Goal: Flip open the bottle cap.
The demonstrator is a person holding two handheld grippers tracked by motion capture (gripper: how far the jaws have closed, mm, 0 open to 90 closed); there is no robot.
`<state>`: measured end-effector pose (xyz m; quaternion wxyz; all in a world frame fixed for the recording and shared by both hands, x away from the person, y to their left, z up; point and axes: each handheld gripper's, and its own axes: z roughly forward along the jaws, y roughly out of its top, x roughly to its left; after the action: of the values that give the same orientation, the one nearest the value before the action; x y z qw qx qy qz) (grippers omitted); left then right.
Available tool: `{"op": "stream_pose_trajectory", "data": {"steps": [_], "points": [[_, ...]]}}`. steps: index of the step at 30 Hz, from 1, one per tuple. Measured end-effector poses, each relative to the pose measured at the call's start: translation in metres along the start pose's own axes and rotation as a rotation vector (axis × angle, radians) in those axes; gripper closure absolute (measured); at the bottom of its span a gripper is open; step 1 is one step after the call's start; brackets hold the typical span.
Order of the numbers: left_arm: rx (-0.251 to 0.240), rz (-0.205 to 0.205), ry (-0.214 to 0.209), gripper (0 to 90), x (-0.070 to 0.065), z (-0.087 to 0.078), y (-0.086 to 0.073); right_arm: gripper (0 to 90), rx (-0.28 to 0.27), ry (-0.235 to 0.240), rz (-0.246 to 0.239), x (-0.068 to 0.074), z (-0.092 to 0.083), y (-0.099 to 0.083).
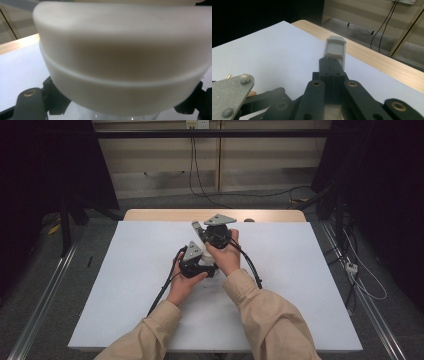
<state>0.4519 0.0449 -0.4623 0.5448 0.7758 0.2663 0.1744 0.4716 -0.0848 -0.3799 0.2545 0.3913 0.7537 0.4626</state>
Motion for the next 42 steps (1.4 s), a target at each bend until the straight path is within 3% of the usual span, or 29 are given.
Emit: {"op": "stream_pose_trajectory", "data": {"steps": [6,22,31,42], "points": [[-0.001,0.003,0.011,18.4,0.000,0.000,0.000,90.0,-0.001,0.006,0.004,0.000,0.000,-0.001],[-0.006,-0.005,-0.011,13.7,0.001,-0.002,0.000,84.2,-0.009,0.012,0.014,-0.002,-0.007,0.000],[0.031,-0.022,-0.019,9.0,0.004,-0.006,0.000,71.2,-0.027,0.014,-0.005,-0.002,-0.019,0.003],[0.020,-0.070,-0.042,6.9,0.005,-0.015,-0.001,48.1,-0.046,0.036,0.037,-0.006,-0.032,-0.003]]}}
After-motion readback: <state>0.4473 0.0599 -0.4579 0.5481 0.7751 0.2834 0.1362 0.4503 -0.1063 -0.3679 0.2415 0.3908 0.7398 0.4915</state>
